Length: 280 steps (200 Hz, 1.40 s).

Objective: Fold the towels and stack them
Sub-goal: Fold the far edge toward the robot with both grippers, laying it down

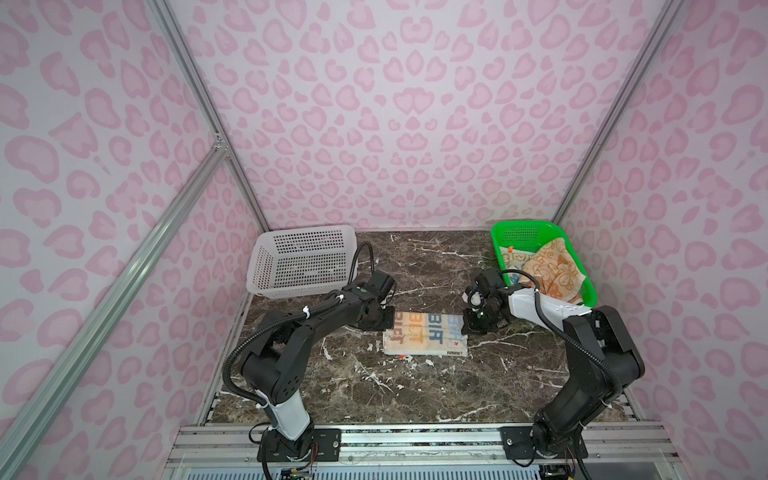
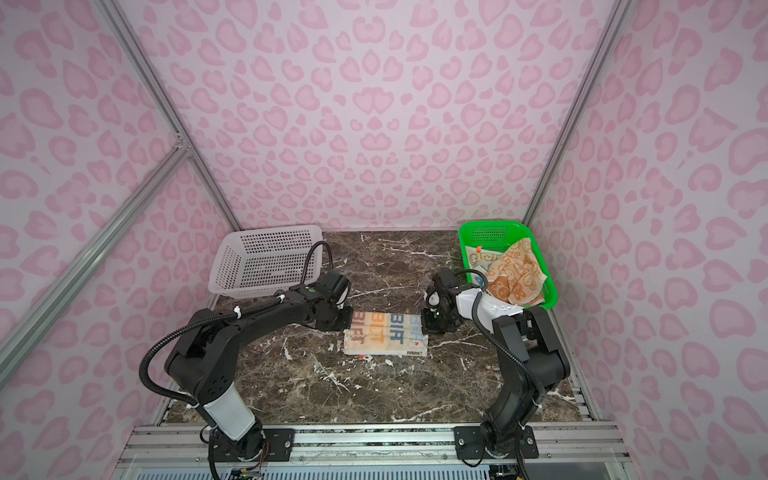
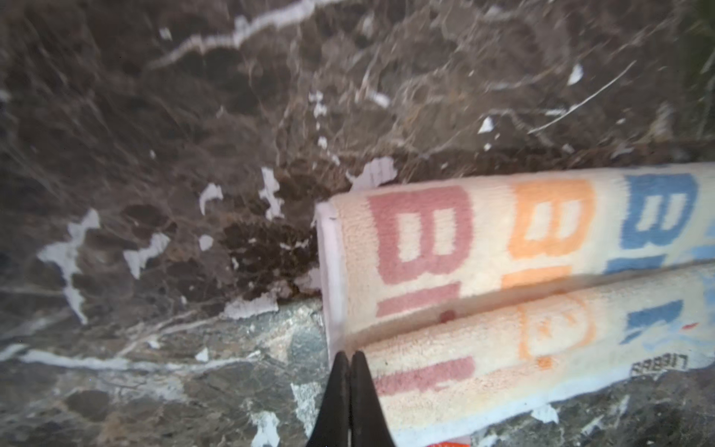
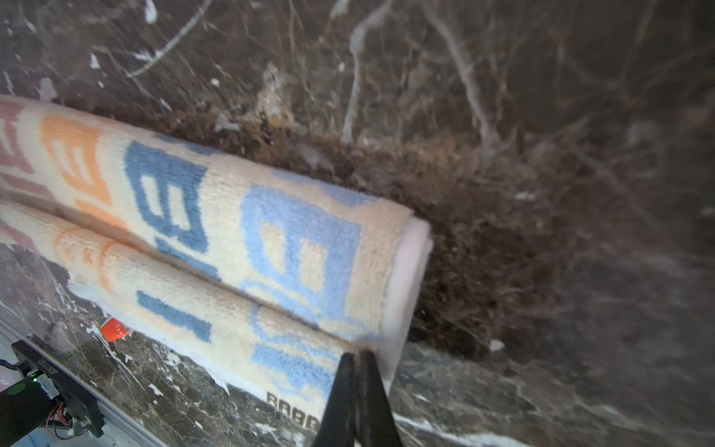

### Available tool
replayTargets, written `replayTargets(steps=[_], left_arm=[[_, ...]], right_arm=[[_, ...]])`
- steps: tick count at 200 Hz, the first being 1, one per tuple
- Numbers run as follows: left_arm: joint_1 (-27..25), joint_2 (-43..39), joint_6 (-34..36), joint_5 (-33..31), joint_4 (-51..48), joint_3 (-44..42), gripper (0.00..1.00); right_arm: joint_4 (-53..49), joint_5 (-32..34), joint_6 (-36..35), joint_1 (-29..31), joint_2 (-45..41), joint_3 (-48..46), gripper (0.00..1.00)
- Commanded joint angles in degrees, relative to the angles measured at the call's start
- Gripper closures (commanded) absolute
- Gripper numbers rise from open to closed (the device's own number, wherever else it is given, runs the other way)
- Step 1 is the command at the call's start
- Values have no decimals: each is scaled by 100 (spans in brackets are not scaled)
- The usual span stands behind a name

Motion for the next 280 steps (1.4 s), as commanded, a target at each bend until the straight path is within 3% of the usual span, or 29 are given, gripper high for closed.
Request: replayTargets(steps=[1, 51, 85, 202, 280], left_arm=[[1, 272, -281, -48, 325, 17, 96], [352, 1167, 67, -212, -102, 1371, 96], [520, 1081, 436, -601, -581, 2082, 96], [422, 130, 258, -364, -365, 1023, 96], [230, 316, 108, -394, -105, 611, 96]], right_arm=[[395, -29, 300, 5, 152, -71, 100], [297, -5, 509, -162, 858, 846, 100], [-131, 17, 403, -258, 811, 1493, 100], [-221, 102, 337, -185, -11, 780, 100], [99, 119, 411, -103, 168, 400, 100]])
